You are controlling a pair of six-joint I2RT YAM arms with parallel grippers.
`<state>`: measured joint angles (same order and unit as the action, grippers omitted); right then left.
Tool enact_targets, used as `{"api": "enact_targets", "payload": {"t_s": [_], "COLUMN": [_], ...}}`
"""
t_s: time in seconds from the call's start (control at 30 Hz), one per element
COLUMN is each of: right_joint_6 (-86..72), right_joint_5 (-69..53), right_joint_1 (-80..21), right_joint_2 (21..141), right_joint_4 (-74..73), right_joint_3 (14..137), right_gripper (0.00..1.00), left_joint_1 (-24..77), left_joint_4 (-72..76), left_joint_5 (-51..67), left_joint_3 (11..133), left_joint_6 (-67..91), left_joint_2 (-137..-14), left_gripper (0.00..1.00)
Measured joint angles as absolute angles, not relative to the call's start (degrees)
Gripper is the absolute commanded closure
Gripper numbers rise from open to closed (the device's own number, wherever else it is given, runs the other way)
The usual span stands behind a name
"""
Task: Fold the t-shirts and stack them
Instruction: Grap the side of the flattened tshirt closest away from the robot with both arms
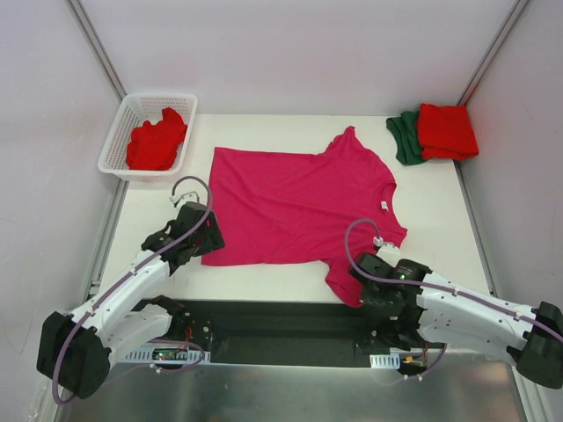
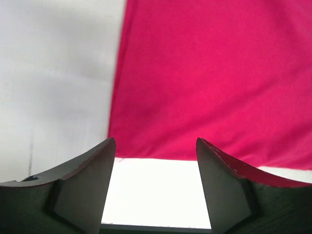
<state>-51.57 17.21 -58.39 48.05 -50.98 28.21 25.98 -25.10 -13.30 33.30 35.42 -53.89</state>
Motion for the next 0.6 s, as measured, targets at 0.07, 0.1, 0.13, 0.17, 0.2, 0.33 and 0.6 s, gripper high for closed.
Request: {"api": "enact_targets", "payload": {"t_s": [0.07, 0.1, 0.13, 0.17, 0.2, 0.33, 0.6], "right_joint_6": [-51.24, -51.09, -50.92, -50.74, -50.57, -50.33, -50.30], "right_joint_5": [17.12, 17.10, 17.08, 17.06, 17.06, 17.04, 16.69], "right_joint_1": [-58.39, -58.39, -58.39, -58.39, -58.39, -58.39, -58.39], "right_joint_2": [48.51, 48.66, 48.82, 48.90, 48.95, 48.95, 48.93], "right_joint_4": [-50.68, -50.54, -50.35, -50.17, -50.04, -49.65, -49.23], "right_joint_3": [28.21, 28.21, 28.21, 28.21, 28.21, 28.21, 28.21], "right_gripper": [0.99, 0.99, 0.99, 0.99, 0.99, 0.99, 0.99], "left_joint_1": [24.10, 23.09, 22.33, 21.91, 21.12, 20.12, 20.12], "left_joint_4": [-25.54, -25.82, -26.00, -26.28, -26.48, -27.49, -28.38], "left_joint_5": [-13.32, -13.17, -12.95, -12.56, -12.12, -9.39, -5.78], "left_joint_3": [32.77, 32.23, 31.53, 30.83, 30.11, 27.09, 21.85], "left_joint_6": [35.64, 35.77, 36.03, 36.42, 36.71, 38.50, 44.62], "left_joint_2": [-52.36, -51.40, -50.41, -49.58, -48.90, -47.55, -45.89], "left_gripper": [0.33, 0.34, 0.34, 0.35, 0.36, 0.38, 0.41]}}
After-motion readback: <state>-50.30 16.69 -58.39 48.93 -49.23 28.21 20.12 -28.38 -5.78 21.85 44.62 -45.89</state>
